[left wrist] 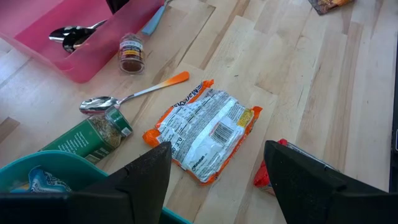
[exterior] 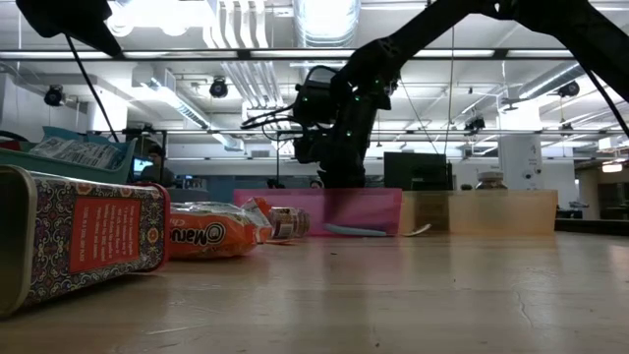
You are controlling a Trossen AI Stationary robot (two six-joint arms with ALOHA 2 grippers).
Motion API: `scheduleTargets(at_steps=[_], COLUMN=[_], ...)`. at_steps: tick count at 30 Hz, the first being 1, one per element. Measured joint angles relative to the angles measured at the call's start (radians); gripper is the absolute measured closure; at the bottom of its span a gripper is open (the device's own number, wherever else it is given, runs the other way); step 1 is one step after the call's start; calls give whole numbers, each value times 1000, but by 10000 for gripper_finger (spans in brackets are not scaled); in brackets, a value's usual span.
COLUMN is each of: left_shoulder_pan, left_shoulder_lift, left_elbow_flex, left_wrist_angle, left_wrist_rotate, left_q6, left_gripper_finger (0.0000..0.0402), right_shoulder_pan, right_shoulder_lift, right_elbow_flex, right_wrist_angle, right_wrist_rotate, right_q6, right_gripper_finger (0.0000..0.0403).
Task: Pick & Place Food Item
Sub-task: Put the green spoon into the pink bin, then put the red spice can into the orange bin
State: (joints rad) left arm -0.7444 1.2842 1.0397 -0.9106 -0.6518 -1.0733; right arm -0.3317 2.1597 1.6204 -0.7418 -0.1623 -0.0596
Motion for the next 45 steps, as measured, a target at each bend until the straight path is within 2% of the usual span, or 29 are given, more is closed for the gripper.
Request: scheduleTargets(at_steps=[14,17,26,30,39,45], left_shoulder_pan=[0,0,0,0,0,0], left_shoulder_lift=[0,0,0,0,0,0], left_elbow_flex=[0,0,0,0,0,0], left_wrist_angle=[0,0,0,0,0,0], left_wrist_rotate=[0,0,0,0,0,0], left_q6=[0,0,0,0,0,0], left_gripper_finger=[144,144,144,144,144,144], right_shoulder_pan=[5,5,3,3,4,9], right_shoulder_lift=[0,0,0,-3,-36,-109], right_elbow_flex=[-2,2,3,4,5,5], right_wrist_angle=[19,18,14,12,-5,-17], right_wrist_rotate=[4,4,8,8,13,92], right_q6=[22,22,25,27,34,67], right_gripper_finger=[381,354,237,200,158,155])
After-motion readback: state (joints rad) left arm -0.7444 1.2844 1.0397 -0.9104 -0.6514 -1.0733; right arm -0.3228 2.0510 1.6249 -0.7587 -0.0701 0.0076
